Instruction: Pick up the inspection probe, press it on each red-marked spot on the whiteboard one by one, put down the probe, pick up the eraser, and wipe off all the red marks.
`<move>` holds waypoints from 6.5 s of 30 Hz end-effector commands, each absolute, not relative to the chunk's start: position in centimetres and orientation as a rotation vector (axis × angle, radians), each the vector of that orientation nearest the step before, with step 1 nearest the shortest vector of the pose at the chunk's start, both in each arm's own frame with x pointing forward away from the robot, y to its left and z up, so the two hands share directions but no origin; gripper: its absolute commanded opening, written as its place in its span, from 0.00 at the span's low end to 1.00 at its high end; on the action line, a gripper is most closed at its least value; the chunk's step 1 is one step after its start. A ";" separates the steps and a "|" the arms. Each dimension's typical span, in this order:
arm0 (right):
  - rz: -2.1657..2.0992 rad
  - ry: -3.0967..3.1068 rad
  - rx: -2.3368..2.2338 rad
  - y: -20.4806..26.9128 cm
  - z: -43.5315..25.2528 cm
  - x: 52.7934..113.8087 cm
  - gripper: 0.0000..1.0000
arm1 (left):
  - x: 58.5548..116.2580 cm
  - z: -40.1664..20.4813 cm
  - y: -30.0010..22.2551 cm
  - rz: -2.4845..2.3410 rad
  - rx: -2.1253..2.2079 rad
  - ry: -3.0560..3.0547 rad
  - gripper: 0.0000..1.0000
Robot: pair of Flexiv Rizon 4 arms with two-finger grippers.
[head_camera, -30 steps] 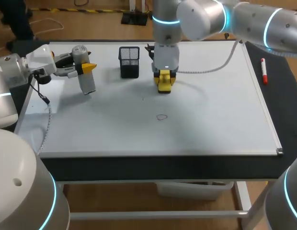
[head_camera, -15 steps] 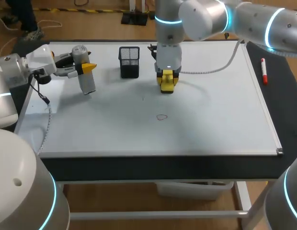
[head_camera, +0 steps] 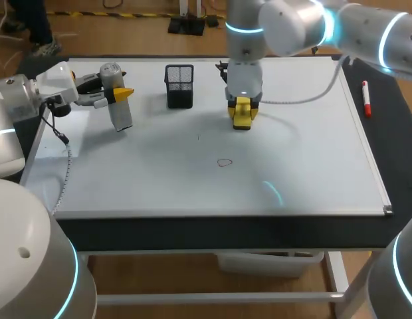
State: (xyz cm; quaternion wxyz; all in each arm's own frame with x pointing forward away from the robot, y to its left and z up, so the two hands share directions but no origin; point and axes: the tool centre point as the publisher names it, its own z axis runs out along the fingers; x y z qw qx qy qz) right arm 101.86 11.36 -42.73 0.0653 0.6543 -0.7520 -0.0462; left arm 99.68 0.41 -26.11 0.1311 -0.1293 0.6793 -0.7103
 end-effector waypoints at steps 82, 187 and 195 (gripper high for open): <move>-0.089 -2.583 1.642 -3.5 -36.9 103.1 0.00 | 94.6 -26.1 -8.2 -2.198 -0.149 2.070 0.00; -0.089 -2.583 1.642 -3.5 -36.9 103.1 0.00 | 89.1 -26.1 -24.4 -2.461 0.316 2.260 0.00; -0.089 -2.583 1.642 -3.5 -36.9 103.1 0.00 | 93.4 -24.6 -20.4 -2.374 0.175 2.203 0.00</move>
